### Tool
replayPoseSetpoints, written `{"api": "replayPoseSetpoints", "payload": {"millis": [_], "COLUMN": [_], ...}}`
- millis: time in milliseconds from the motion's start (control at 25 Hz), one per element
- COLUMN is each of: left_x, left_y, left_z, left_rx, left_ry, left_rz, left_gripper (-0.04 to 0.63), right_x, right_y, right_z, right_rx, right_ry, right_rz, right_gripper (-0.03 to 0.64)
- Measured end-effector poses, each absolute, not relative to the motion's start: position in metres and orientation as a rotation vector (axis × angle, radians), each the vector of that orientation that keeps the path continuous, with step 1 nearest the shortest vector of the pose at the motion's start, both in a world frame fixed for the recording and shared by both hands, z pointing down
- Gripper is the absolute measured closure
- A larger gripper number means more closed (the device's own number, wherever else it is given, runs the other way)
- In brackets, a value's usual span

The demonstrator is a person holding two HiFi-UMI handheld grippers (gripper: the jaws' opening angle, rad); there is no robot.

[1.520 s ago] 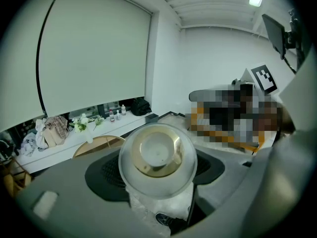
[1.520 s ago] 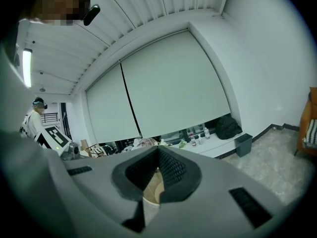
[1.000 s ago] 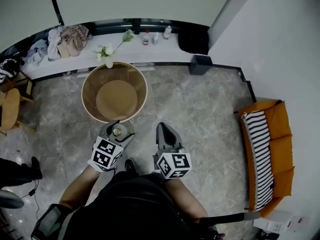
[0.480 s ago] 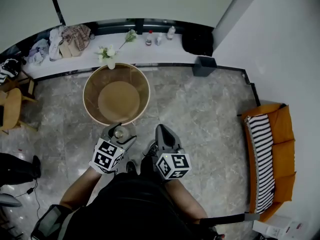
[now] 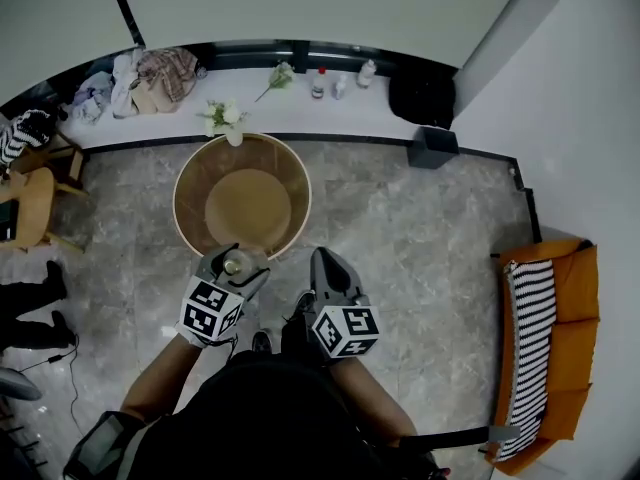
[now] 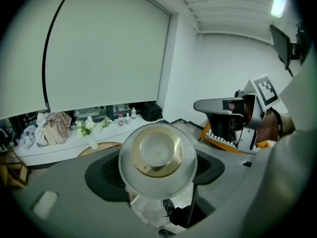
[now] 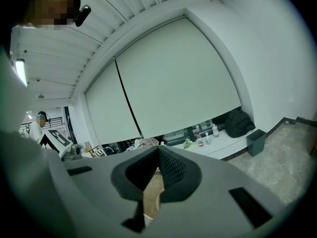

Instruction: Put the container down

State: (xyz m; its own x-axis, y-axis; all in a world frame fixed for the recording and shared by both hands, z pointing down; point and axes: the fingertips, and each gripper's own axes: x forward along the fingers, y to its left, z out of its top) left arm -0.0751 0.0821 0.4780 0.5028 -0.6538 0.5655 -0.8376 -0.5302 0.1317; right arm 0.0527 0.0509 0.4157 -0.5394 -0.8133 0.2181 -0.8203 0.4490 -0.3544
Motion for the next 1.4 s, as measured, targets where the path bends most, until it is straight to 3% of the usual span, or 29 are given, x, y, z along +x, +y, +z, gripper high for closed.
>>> {"api": "replayPoseSetpoints", "payload": {"millis": [680, 1400], "left_x": [-0.039, -0.061], "left_y": [-0.018, -0.122], "left_z": [0.479, 0.519], "left_rx": [2.305, 2.252], "left_ry": [-1.334, -1.332], "left_rz": [0.707, 0.813], "left_gripper": [0.255, 0.255], "right_x": [0.071, 0.052], "right_y": [-0.088, -0.204], "right_z": [0.444, 0.497], "right_rx": [1.341, 1.346], "right_ry": [-2.694, -2.592], "right_rz": [0.638, 0.434], "right_gripper": [0.615, 0.615]}}
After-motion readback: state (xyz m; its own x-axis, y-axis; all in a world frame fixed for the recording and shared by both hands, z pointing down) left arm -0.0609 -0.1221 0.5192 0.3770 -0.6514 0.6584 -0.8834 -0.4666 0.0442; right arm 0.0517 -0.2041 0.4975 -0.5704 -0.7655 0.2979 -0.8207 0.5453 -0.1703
